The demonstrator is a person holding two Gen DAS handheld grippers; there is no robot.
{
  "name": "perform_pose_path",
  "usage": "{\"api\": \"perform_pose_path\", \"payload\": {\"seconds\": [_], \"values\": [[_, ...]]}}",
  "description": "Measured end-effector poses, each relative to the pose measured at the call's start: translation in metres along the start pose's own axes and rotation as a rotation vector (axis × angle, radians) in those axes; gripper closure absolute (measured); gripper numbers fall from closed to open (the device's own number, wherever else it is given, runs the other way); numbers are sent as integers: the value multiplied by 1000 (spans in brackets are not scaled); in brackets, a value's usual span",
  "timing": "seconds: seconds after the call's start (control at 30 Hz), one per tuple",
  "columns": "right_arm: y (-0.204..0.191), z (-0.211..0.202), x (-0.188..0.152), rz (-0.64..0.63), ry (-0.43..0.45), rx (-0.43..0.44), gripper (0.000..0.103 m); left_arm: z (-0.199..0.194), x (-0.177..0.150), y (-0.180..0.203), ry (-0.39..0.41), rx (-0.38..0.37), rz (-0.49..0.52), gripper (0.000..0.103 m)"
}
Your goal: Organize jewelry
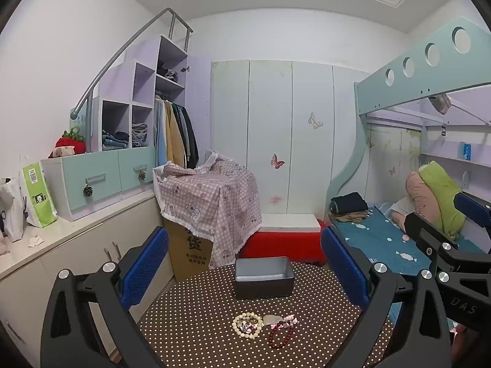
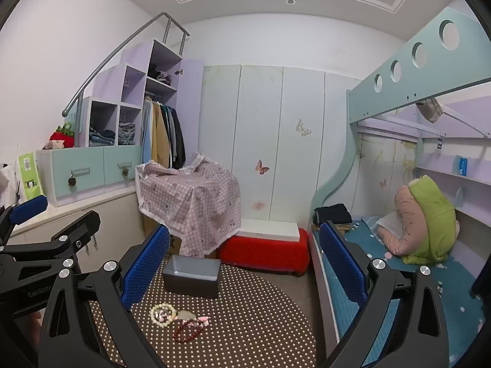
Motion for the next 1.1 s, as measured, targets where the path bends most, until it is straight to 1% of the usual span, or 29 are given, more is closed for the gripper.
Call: {"api": "perform_pose_path", "payload": {"seconds": [0.27,0.57,1.1], "values": [[0,-1,1,-4,4,2,8,-2,-1,3,7,-5,1,7],[0,0,-1,-5,0,1,8,-1,-4,-4,-2,-1,-3,7],[-1,1,-2,-3,-3,2,8,3,-7,-1,-5,-2,-5,7]]}}
Point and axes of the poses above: each gripper's, at about its wrist camera, not at the fingertips, and z roughly the way its jaws point, y to its right, x to its top, the point moved 9 cm from there along z, roughly the way its jaws point, and after that the axes turned 14 degrees about -x, right-handed, at the moved point
